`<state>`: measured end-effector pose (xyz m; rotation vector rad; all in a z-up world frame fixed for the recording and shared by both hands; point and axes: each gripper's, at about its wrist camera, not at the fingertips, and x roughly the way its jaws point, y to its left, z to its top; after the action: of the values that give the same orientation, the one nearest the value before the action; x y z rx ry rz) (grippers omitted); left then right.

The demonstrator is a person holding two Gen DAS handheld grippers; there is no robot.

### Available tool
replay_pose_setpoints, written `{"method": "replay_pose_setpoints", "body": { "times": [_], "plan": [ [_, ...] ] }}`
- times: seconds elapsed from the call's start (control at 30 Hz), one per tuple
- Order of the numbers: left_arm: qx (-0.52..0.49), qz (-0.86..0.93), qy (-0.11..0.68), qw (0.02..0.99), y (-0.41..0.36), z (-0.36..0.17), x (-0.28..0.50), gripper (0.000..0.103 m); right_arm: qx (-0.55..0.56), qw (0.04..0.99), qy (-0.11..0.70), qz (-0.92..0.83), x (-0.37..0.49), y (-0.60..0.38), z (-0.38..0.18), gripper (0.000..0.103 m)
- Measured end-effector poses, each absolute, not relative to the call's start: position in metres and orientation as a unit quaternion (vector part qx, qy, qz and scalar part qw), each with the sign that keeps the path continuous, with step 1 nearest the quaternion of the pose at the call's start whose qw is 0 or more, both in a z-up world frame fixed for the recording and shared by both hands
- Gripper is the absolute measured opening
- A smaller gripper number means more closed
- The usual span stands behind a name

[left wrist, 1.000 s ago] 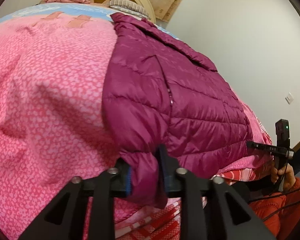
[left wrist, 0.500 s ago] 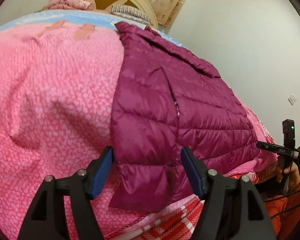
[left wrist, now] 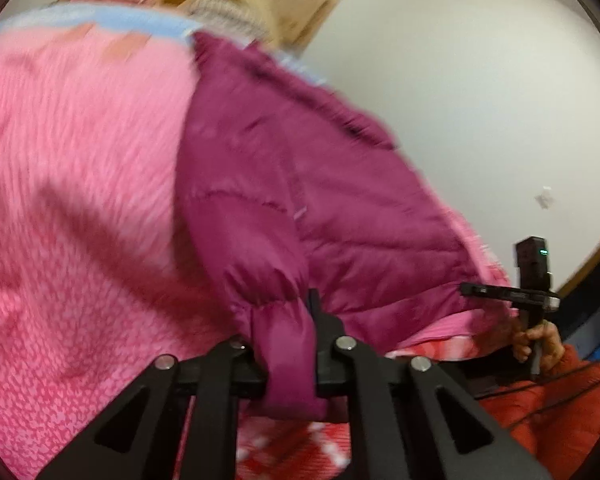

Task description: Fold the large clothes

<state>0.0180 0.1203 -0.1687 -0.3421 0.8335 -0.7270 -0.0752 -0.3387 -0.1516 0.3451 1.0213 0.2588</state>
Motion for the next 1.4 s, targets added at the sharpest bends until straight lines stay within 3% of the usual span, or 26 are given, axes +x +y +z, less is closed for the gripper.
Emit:
{"method": "replay_pose_setpoints", "body": {
  "times": [0.37, 0.57, 0.8, 1.07, 1.4],
  "plan": [
    [-0.145, -0.442, 0.247, 0.85, 0.134, -0.062, -0.028, 0.011, 0.219, 0.884, 0.37, 0.183, -0.126, -0.356, -0.061, 0.003],
    [-0.175, -0.456, 0.212, 0.847, 0.137, -0.029, -0.027, 0.011, 0.258, 0.891, 0.321, 0.191, -0.142, -0.376, -0.032, 0.003],
    [-0.201, -0.37, 0.257, 0.87, 0.13, 0.004, 0.064, 0.012, 0.277, 0.906, 0.271, 0.17, -0.082, -0.402, 0.009, 0.003],
    [-0.219, -0.254, 0.325, 0.885, 0.111, -0.002, 0.191, 0.012, 0.271, 0.914, 0.271, 0.134, 0.068, -0.404, 0.042, 0.003],
    [-0.204, -0.155, 0.418, 0.871, 0.086, -0.065, 0.317, 0.013, 0.292, 0.896, 0.331, 0.055, 0.237, -0.41, -0.027, 0.003]
  ]
}}
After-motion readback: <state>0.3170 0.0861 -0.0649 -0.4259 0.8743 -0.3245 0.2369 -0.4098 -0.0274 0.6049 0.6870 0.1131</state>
